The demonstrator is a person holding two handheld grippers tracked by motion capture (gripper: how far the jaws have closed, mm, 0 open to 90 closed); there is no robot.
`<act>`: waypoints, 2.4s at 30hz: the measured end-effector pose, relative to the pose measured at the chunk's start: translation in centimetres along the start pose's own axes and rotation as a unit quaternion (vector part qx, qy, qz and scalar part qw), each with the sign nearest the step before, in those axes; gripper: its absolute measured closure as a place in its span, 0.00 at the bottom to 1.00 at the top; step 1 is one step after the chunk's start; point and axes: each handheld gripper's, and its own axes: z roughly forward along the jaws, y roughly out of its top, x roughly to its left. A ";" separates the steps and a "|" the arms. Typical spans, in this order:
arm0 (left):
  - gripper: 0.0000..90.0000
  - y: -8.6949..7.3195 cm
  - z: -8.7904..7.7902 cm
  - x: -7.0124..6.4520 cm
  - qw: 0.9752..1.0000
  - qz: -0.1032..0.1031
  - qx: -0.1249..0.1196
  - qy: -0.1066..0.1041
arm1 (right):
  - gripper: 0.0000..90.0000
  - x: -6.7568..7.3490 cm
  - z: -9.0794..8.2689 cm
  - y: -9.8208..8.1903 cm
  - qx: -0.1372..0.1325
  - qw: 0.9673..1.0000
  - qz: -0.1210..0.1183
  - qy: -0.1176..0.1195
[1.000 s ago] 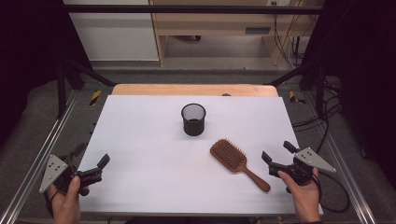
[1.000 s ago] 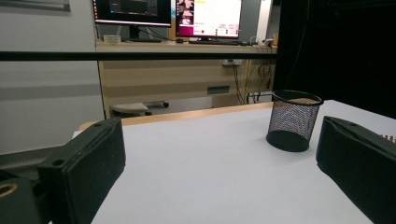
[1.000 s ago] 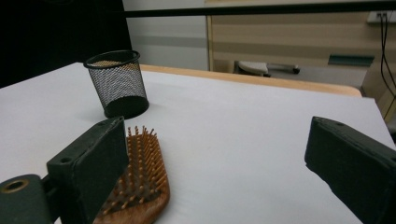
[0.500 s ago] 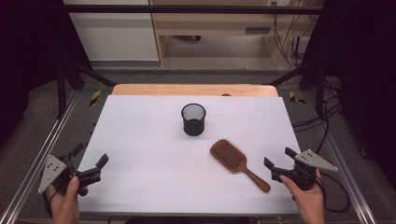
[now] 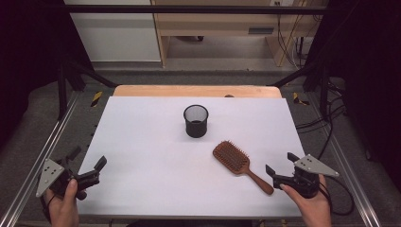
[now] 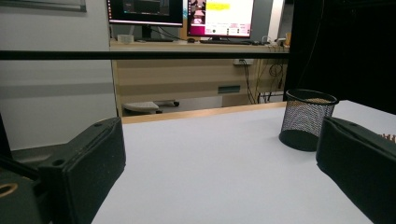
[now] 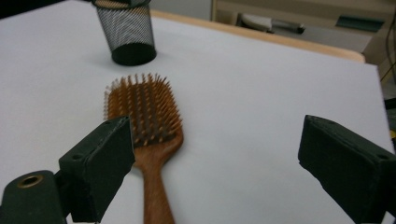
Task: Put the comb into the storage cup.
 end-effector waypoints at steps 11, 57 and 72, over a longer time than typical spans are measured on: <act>0.02 -0.1 0.3 -0.3 1.000 0.006 0.007 -0.008 | 0.14 1.1 0.6 0.0 0.079 0.996 -0.024 0.025; 0.02 -0.1 0.5 -0.6 1.000 0.008 0.009 -0.016 | 0.18 4.5 7.4 1.9 0.284 0.950 -0.103 0.086; 0.02 -0.4 0.7 -0.8 1.000 0.016 0.022 -0.016 | 0.36 3.8 9.8 1.8 0.322 0.937 -0.097 0.096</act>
